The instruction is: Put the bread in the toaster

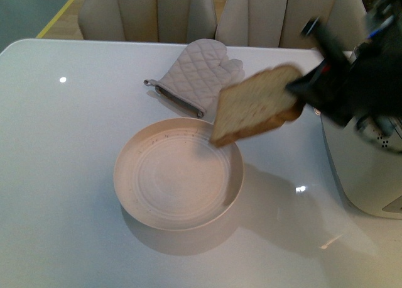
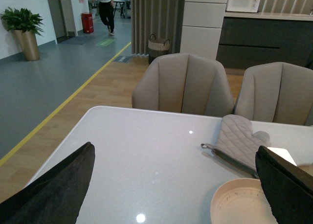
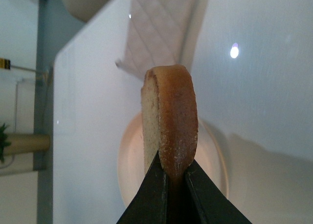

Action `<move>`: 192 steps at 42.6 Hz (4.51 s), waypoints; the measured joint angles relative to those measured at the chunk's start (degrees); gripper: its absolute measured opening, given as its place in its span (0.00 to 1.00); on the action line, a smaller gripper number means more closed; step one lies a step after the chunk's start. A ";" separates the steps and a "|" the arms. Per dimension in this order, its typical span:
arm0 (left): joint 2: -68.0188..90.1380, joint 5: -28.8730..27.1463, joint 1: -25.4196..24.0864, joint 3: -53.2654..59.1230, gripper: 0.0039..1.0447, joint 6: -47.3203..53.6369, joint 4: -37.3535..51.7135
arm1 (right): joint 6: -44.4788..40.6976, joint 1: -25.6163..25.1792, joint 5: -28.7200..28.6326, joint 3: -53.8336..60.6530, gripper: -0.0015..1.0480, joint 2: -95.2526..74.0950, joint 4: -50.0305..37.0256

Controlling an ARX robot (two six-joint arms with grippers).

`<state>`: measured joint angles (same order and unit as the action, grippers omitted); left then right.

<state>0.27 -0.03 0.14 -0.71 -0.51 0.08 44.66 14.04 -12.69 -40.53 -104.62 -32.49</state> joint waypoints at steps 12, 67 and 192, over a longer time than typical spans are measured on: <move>0.00 0.00 0.00 0.00 0.94 0.02 0.00 | -22.93 -12.37 5.73 -7.85 0.03 27.21 18.60; 0.00 0.00 0.00 0.00 0.94 0.02 0.00 | -45.31 -13.49 21.29 -3.78 0.38 15.34 27.12; 0.00 0.00 0.00 0.00 0.94 0.02 -0.02 | -44.48 -14.05 12.74 39.50 0.29 104.24 32.39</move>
<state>0.27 -0.03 0.14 -0.71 -0.49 0.05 0.19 -0.01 0.05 -1.04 -0.38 -0.10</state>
